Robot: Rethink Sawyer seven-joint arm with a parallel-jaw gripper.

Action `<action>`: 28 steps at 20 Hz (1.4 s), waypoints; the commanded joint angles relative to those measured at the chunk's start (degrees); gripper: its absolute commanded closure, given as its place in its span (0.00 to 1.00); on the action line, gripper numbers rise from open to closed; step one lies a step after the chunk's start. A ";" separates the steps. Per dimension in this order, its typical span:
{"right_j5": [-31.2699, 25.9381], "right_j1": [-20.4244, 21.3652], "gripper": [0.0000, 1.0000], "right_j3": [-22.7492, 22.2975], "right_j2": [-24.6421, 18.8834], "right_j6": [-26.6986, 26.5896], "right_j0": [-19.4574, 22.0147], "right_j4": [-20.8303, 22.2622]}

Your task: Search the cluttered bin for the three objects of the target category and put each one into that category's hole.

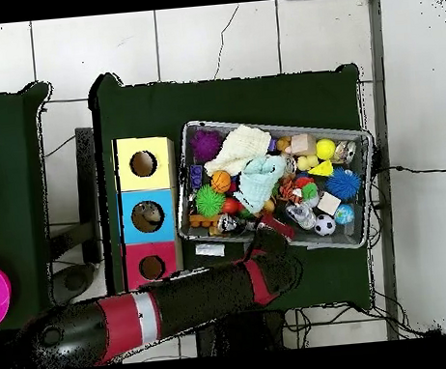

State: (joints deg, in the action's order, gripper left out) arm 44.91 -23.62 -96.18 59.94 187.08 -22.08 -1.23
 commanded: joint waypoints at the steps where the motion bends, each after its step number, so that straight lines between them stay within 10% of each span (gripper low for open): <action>1: 4.94 -6.98 1.00 -0.83 1.85 -11.11 -3.69 -12.42; 17: -0.65 -15.66 1.00 2.08 7.12 -10.72 -4.91 -19.83; 22: -6.84 -2.51 1.00 11.12 -1.25 -3.00 2.99 11.25; 28: -8.66 8.10 1.00 21.81 -13.02 31.55 6.91 61.41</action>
State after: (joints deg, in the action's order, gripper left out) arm 39.50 -22.86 -91.96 63.65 188.64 -18.72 28.17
